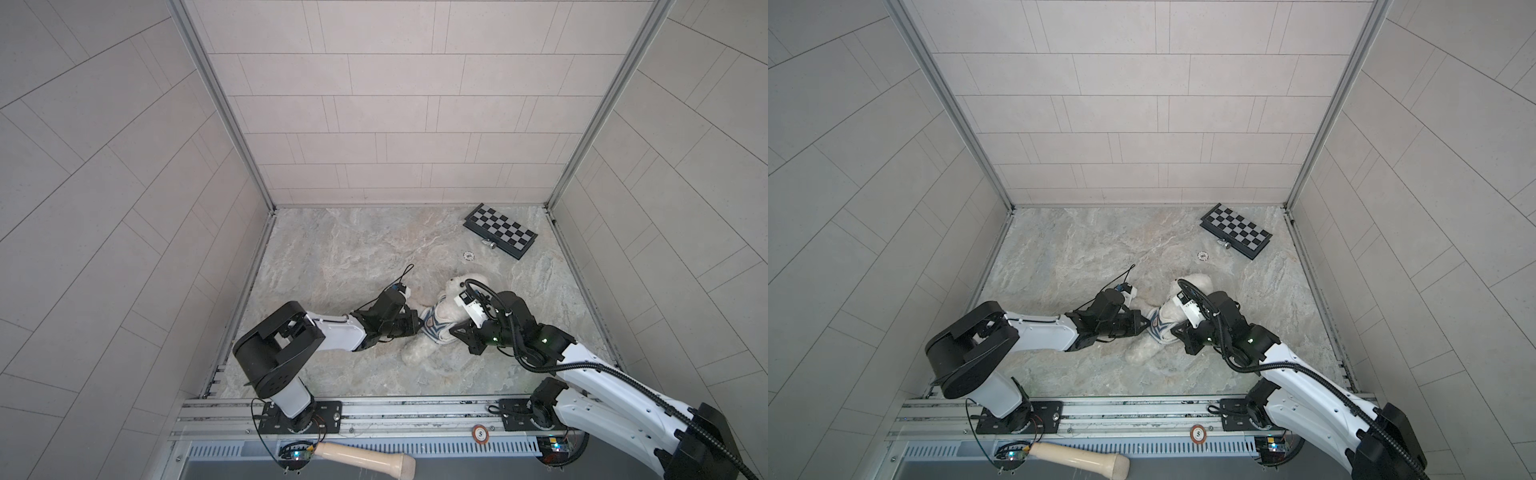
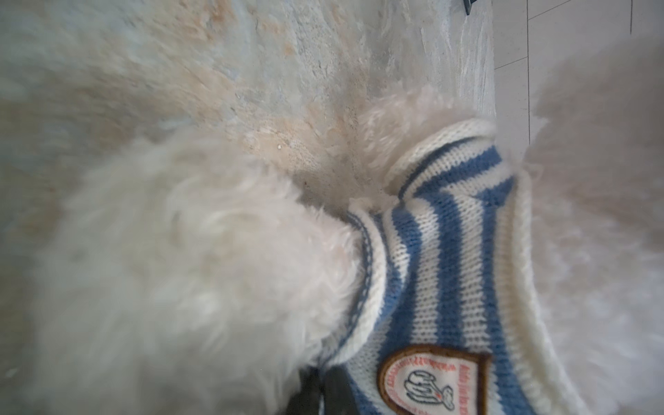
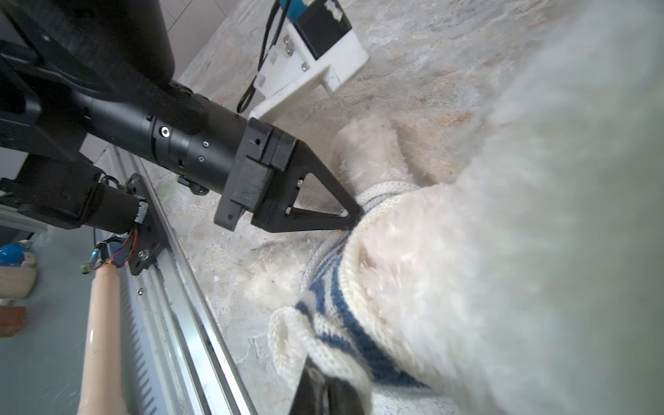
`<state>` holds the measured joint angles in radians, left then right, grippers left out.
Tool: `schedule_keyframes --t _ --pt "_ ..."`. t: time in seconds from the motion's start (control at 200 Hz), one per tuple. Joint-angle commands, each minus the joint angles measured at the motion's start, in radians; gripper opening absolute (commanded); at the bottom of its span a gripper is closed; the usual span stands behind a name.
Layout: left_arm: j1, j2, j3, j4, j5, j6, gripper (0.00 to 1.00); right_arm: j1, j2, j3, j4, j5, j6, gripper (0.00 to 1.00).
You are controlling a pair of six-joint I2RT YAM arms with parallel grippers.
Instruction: Dress the teddy bear
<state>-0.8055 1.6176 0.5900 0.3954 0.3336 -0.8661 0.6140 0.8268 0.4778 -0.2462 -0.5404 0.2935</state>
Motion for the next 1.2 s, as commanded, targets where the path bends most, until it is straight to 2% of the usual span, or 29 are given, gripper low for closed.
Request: schedule_keyframes --t 0.0,0.135,0.315,0.491,0.616,0.676,0.766,0.826,0.891,0.996,1.086,1.192 --pt "0.019 0.005 -0.008 -0.157 -0.139 0.069 0.0 -0.012 -0.1 0.009 0.045 -0.114 0.039 0.0" --pt "0.018 0.011 0.001 -0.171 -0.154 0.086 0.0 -0.021 -0.143 0.002 0.154 -0.175 0.141 0.0" --pt "0.006 -0.002 0.025 -0.199 -0.178 0.115 0.0 -0.022 -0.14 0.008 0.18 -0.21 0.177 0.0" --pt "-0.034 -0.095 0.015 -0.184 -0.183 0.148 0.0 -0.024 -0.105 -0.003 0.161 -0.155 0.168 0.0" --pt "-0.057 -0.2 -0.004 -0.247 -0.191 0.165 0.0 -0.027 -0.044 -0.075 0.354 -0.107 0.291 0.0" --pt "-0.061 -0.25 -0.015 -0.299 -0.206 0.182 0.14 -0.027 -0.011 -0.081 0.408 -0.049 0.348 0.0" --pt "-0.07 -0.362 -0.034 -0.378 -0.24 0.214 0.45 -0.016 -0.022 -0.061 0.419 0.055 0.405 0.0" --pt "-0.073 -0.448 -0.044 -0.422 -0.256 0.236 0.56 0.007 -0.056 -0.051 0.398 0.155 0.426 0.0" --pt "-0.074 -0.537 -0.054 -0.463 -0.27 0.252 0.6 0.016 -0.085 -0.048 0.375 0.237 0.462 0.0" --pt "-0.082 -0.663 -0.056 -0.529 -0.306 0.275 0.6 0.036 -0.098 -0.043 0.39 0.304 0.506 0.0" --pt "-0.087 -0.713 -0.045 -0.549 -0.299 0.28 0.62 0.063 -0.044 -0.018 0.438 0.293 0.49 0.0" --pt "-0.088 -0.718 -0.02 -0.56 -0.293 0.265 0.63 0.078 0.046 0.003 0.533 0.221 0.451 0.0"
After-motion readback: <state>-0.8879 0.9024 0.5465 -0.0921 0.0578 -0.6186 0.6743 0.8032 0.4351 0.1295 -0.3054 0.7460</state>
